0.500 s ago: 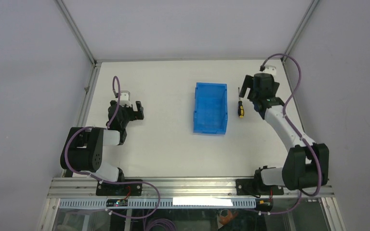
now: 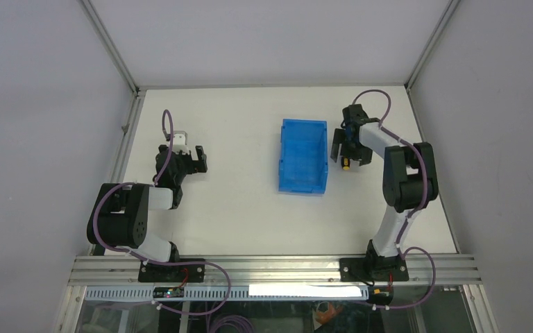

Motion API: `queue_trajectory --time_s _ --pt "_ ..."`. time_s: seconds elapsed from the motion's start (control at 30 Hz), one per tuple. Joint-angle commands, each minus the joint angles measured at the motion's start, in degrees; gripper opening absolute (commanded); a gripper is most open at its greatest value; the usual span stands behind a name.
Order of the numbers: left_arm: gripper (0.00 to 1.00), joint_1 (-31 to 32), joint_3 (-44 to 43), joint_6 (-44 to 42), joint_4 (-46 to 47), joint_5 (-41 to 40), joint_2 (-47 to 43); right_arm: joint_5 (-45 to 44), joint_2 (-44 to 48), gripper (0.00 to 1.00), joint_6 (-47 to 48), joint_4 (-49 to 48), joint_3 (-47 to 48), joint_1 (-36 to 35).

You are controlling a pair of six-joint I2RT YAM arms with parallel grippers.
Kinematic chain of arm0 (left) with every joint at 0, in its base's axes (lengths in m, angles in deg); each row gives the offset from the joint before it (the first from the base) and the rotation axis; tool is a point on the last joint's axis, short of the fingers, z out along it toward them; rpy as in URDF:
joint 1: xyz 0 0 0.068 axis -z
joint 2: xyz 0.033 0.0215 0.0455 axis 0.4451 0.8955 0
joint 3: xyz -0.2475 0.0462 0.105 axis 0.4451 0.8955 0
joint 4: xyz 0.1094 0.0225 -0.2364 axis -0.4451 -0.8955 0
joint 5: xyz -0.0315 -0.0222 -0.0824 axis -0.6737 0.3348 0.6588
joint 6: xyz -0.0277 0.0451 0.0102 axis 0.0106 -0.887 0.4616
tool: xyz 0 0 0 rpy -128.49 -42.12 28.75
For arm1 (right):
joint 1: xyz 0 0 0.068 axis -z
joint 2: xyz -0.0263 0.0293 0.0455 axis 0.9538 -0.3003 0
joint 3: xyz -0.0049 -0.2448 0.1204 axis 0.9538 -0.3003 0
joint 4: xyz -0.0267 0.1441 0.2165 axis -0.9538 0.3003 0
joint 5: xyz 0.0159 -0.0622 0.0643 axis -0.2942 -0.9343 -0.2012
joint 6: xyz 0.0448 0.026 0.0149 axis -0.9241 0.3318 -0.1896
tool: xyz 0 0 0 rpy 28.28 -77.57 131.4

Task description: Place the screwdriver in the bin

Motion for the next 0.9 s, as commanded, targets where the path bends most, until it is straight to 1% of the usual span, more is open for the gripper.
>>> queue_trajectory --time_s 0.0,0.07,0.17,0.27,0.4,0.53,0.6,0.7,0.77,0.87 --pt "0.99 -0.31 -0.35 0.15 2.87 0.58 -1.08 -0.52 -4.16 0.75 -0.82 1.24 2.72 0.32" --pt "0.99 -0.34 -0.35 0.15 2.83 0.59 -1.04 -1.55 -5.25 0.43 -1.41 1.08 2.69 0.38" --pt "0.99 -0.31 -0.35 0.11 2.83 0.50 -1.04 -2.45 -4.58 0.00 -1.44 1.06 2.66 0.52" --pt "0.99 -0.36 -0.35 0.17 2.89 0.55 -1.09 -2.78 0.24 0.00 -1.13 1.75 2.77 0.42" --pt "0.99 -0.31 -0.35 0.11 2.83 0.54 -1.04 -1.54 9.63 0.00 -0.97 2.91 1.64 0.30" --pt "0.99 -0.35 -0.35 0.13 2.81 0.54 -1.05 5.84 19.31 0.00 -1.54 4.24 -0.85 -1.73" --pt "0.99 -0.31 -0.35 0.13 2.80 0.50 -1.10 9.97 24.74 0.00 -1.47 3.44 -2.59 -4.74" --pt "0.99 -0.33 -0.35 0.15 2.85 0.54 -1.04 10.10 28.91 0.00 -1.93 3.36 -3.27 -12.46" --pt "0.99 -0.31 -0.36 0.15 2.84 0.57 -1.05 7.93 29.40 0.00 -2.84 4.14 -3.42 -17.62" --pt "0.99 -0.33 -0.35 0.13 2.82 0.52 -1.04 3.36 27.86 0.00 -6.41 4.45 -4.07 -22.94"
